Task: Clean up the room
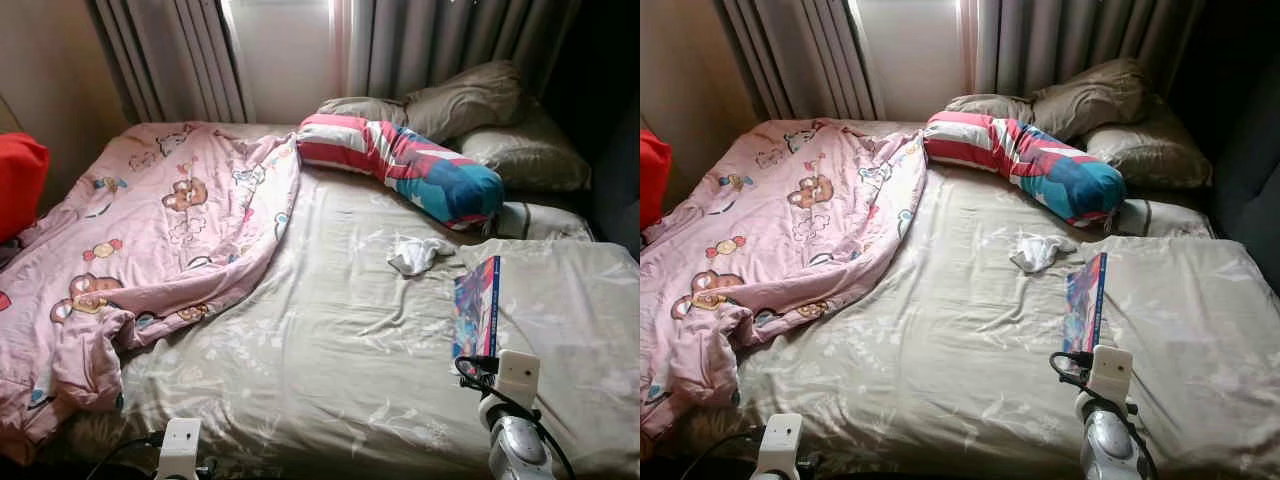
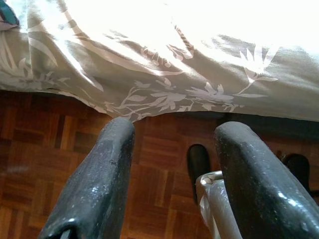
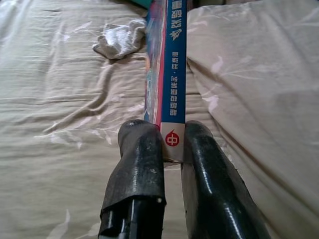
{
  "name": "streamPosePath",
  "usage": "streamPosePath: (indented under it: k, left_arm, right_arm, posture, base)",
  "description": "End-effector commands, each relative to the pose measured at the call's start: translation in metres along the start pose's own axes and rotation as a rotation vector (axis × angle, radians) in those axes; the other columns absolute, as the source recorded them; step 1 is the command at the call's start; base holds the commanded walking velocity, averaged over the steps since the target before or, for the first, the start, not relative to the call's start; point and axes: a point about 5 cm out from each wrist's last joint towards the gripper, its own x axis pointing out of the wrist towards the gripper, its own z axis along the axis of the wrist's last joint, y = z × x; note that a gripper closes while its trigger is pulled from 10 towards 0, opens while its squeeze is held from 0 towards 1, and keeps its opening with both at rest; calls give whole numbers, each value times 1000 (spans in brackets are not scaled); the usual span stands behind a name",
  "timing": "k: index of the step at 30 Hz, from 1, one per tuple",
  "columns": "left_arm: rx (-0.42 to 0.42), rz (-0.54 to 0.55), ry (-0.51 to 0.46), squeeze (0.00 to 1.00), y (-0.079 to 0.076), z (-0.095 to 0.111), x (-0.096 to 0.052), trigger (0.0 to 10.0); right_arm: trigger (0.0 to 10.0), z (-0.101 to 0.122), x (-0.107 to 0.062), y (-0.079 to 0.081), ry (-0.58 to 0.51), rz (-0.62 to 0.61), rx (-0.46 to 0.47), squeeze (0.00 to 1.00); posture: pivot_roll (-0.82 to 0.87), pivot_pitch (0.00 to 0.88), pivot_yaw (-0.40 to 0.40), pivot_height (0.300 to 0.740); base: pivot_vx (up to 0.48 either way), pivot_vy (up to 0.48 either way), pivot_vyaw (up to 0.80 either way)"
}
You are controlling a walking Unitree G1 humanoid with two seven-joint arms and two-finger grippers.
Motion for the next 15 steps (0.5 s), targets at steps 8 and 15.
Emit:
streamPosePath:
  k: [8, 15]
  left_arm:
    - [-7, -5, 37, 0, 1, -5, 0, 10000]
    - [-9, -6, 42, 0, 3, -7, -1, 10000]
  right_arm:
    - [10000, 6, 3, -3, -9, -27, 1, 0]
    - [10000, 8, 3, 0, -27, -13, 5, 0]
  posture:
    - [-105, 0, 15, 740]
    - [-104, 0, 15, 740]
  base:
    - [95, 0, 0]
    - [257, 0, -154]
